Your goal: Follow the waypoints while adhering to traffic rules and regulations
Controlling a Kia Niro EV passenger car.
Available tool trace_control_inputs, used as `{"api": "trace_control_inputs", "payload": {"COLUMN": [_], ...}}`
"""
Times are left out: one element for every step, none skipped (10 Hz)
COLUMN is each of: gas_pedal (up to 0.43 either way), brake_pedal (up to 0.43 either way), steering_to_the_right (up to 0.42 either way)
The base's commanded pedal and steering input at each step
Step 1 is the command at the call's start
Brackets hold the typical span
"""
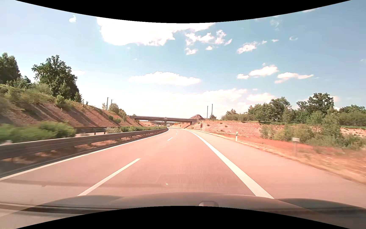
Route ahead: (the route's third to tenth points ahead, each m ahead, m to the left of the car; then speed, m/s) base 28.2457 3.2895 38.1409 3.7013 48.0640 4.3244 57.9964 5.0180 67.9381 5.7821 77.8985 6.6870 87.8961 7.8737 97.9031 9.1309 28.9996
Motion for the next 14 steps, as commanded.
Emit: {"api": "trace_control_inputs", "payload": {"gas_pedal": [0.268, 0.268, 0.268, 0.268, 0.268, 0.268, 0.268, 0.268, 0.268, 0.268, 0.268, 0.268, 0.268, 0.268], "brake_pedal": [0.000, 0.000, 0.000, 0.000, 0.000, 0.000, 0.000, 0.000, 0.000, 0.000, 0.000, 0.000, 0.000, 0.000], "steering_to_the_right": [-0.011, -0.012, -0.012, -0.011, -0.012, -0.011, -0.011, -0.011, -0.011, -0.011, -0.011, -0.010, -0.009, -0.009]}}
